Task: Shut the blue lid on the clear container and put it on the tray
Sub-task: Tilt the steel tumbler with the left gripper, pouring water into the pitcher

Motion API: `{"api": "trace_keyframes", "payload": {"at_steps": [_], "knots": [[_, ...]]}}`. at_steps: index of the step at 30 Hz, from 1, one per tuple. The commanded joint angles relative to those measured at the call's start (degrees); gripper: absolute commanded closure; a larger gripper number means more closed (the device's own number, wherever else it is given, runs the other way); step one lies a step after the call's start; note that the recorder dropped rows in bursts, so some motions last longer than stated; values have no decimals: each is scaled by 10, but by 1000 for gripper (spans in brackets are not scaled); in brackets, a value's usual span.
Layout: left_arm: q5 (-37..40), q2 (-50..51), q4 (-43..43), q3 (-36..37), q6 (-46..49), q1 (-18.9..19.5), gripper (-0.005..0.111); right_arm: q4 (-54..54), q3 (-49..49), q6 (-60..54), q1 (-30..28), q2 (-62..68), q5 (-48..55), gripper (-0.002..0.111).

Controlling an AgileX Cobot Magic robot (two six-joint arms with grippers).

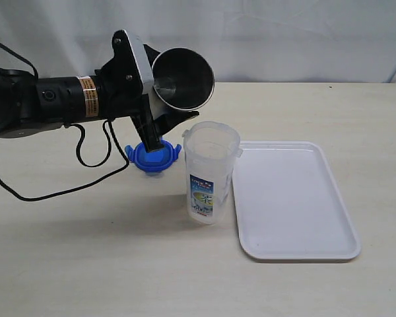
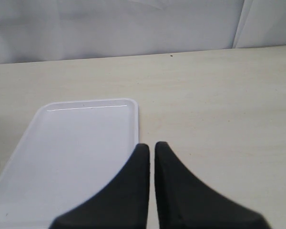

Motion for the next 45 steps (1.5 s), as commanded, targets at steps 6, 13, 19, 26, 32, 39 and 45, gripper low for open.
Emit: {"api": "trace_keyframes", "payload": {"at_steps": [6,13,19,26,32,39,45], "knots": [[-35,-11,-17,-10,12,-1,107,-1,1,0,1,-2,-2,104],[-16,-11,-22,-13,49,-14,107,-1,1,0,1,-2,-2,104],[-16,-11,-23,-14,53,-14,107,-1,1,0,1,-2,-2,104],[-16,-11,-23,-14,63,-14,107,-1,1,0,1,-2,-2,104],[-16,-11,-23,-14,85,-14,107,-1,1,0,1,-2,-2,104],[-16,-11,-23,-14,88,-14,107,-1,1,0,1,-2,-2,104],[-16,-11,-23,-14,101,-14,107,-1,1,0,1,-2,-2,104]]}}
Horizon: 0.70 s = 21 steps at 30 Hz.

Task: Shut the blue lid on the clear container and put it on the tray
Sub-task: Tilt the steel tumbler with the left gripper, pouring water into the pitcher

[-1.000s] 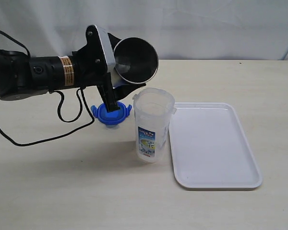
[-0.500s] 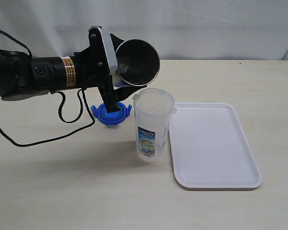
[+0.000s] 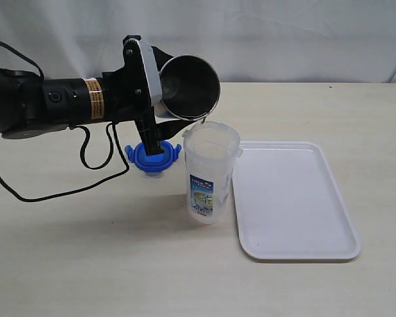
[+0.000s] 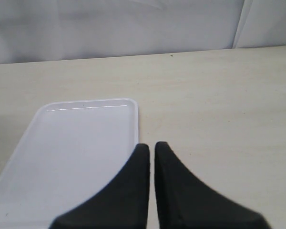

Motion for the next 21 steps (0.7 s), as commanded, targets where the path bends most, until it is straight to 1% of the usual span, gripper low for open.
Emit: {"api": "trace_keyframes", "payload": {"at_steps": [1,10,21], "knots": [[-31,-11,-23,-12,15,-1,107,-1,1,0,1,-2,-2,104],[-31,-11,-23,-12,44,-1,107,-1,1,0,1,-2,-2,104],[-30,-11,-23,-12,56,-1,107,-1,1,0,1,-2,-2,104]]}}
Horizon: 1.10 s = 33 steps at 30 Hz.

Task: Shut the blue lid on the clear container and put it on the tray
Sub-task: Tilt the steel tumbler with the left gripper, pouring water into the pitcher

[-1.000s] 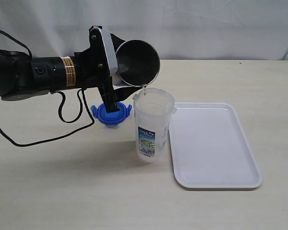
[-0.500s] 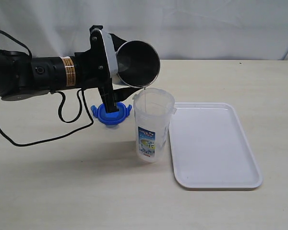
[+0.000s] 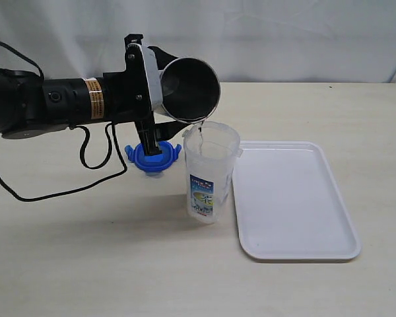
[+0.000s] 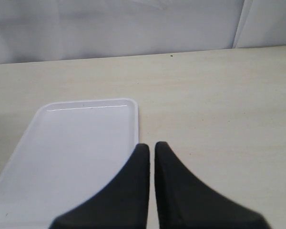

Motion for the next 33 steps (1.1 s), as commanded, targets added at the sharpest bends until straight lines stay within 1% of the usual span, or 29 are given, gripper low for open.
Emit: {"api": "trace_keyframes", "payload": {"at_steps": [1,7,17,33], "knots": [[-30,-11,-23,-12,12,-1,107,-1,1,0,1,-2,-2,104],[-30,-11,-23,-12,33,-1,107,-1,1,0,1,-2,-2,104],[-30,-11,-23,-12,33,-1,107,-1,1,0,1,-2,-2,104],[-29,-11,-23,-12,62,-1,107,-1,1,0,1,-2,-2,104]]}}
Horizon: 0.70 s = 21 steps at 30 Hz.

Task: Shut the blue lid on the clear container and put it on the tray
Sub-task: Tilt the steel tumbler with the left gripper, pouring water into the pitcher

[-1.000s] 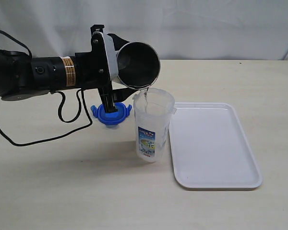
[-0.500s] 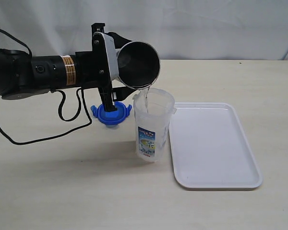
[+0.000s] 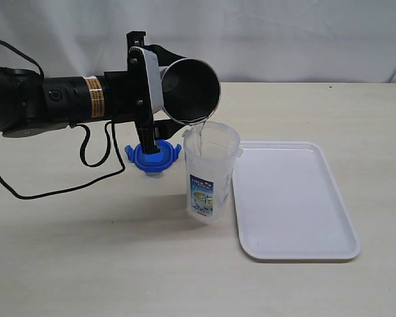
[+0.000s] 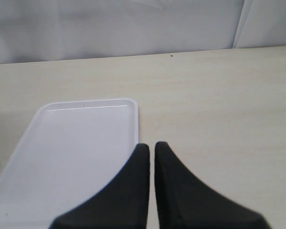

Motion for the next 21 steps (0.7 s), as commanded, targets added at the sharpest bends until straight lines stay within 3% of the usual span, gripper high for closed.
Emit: {"api": "trace_keyframes", "payload": {"at_steps": [1,21], "knots": [[-29,-11,-22,-8,9,-1,107,-1,1,0,1,-2,-2,104],[-28,-11,-22,-8,7,-1,107,-1,1,0,1,-2,-2,104]]}}
